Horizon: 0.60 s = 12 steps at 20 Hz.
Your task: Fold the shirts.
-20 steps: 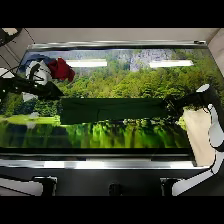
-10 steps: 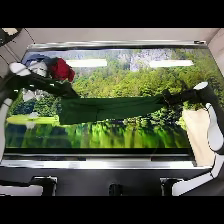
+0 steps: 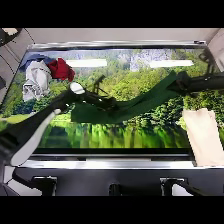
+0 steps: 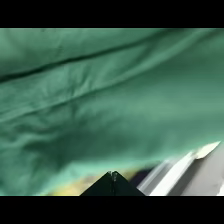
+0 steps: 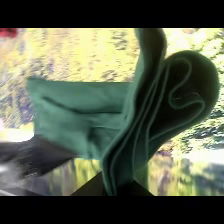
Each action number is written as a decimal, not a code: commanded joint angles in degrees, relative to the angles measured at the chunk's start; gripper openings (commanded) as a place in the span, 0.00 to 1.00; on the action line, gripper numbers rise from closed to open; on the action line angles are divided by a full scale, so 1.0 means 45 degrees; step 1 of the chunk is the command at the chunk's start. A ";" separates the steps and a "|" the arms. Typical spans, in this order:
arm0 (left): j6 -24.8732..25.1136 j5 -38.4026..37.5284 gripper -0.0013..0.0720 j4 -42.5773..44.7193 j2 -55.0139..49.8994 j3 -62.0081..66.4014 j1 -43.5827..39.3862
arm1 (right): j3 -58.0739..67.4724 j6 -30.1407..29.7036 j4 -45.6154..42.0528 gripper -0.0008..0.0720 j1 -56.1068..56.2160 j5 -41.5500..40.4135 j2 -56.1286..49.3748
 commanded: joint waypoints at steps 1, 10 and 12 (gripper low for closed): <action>0.0024 0.0947 0.07 -0.3191 -0.1481 -0.0010 -0.1098 | 0.0005 -0.0214 0.0029 0.07 -0.0005 0.0534 0.1894; 0.3653 0.0865 0.06 -0.8568 -0.3215 -0.0010 -0.2574 | 0.0000 0.0355 0.0049 0.07 0.0019 0.1851 0.2871; 0.3381 0.0767 0.06 -0.6305 -0.2234 -0.0024 -0.1885 | 0.0000 0.0500 0.0092 0.07 0.0024 0.1851 0.2633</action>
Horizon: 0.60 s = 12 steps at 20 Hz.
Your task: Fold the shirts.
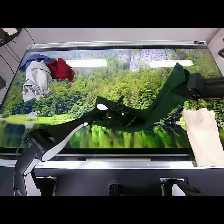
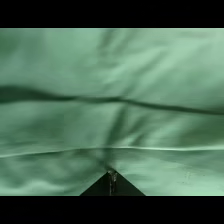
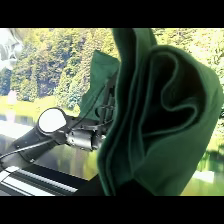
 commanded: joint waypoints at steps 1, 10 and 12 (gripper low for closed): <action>0.0146 -0.0306 0.06 0.2783 0.1316 -0.0005 0.0855 | 0.0000 0.0243 0.0044 0.07 0.0189 0.0039 -0.0257; -0.2710 -0.1501 0.06 1.1215 0.9267 -0.0015 0.6917 | 0.0005 0.0597 0.0175 0.07 0.6955 -0.5304 -0.4449; -0.2710 -0.1962 0.06 1.1225 1.0341 -0.0015 0.7936 | 0.0005 0.0816 0.0330 0.07 0.8072 -0.6411 -0.5697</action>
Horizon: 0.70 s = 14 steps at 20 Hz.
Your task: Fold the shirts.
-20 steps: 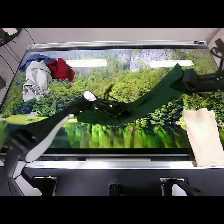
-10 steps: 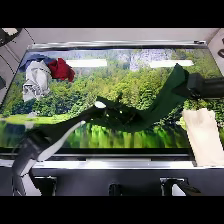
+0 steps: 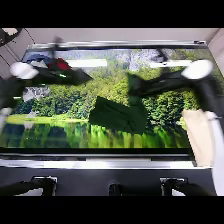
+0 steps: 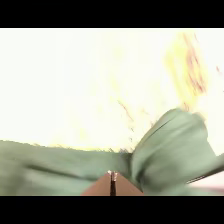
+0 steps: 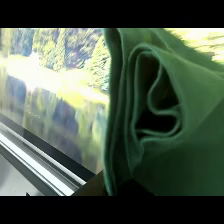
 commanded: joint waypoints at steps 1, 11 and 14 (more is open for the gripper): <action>-0.0330 -0.0850 0.06 0.1171 0.2268 0.0000 0.1991 | 0.0005 0.0656 0.0180 0.07 0.2205 -0.2589 -0.2171; -0.0301 -0.1234 0.06 0.1525 0.3400 -0.0058 0.2152 | 0.0005 0.1865 -0.0670 0.92 0.0675 -0.1613 -0.2861; -0.0287 -0.1239 0.06 0.2016 0.3405 -0.0243 0.2152 | -0.0010 0.1865 -0.2963 0.92 -0.2045 0.1360 -0.2006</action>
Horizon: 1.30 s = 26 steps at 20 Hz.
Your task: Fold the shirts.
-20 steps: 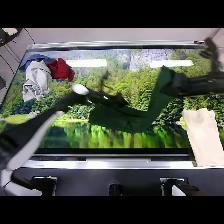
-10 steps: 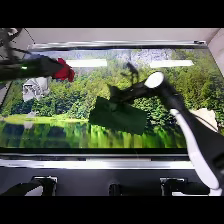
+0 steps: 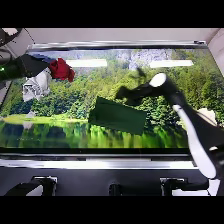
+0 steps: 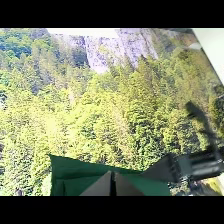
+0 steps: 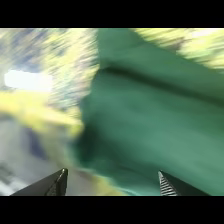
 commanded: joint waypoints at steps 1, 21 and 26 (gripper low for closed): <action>0.0015 -0.0019 0.06 0.0515 0.0044 -0.0214 0.0029 | -0.0131 0.0073 -0.3075 0.87 -0.2681 0.3633 0.0690; 0.0121 0.0131 0.06 0.0529 0.0044 -0.0758 0.0029 | -0.2093 -0.2608 0.0272 0.07 -0.4469 0.1049 0.1603; 0.0126 0.0457 0.07 0.0529 0.0044 -0.0758 0.0029 | 0.1132 -0.1520 -0.0612 0.07 -0.8631 0.3415 0.2361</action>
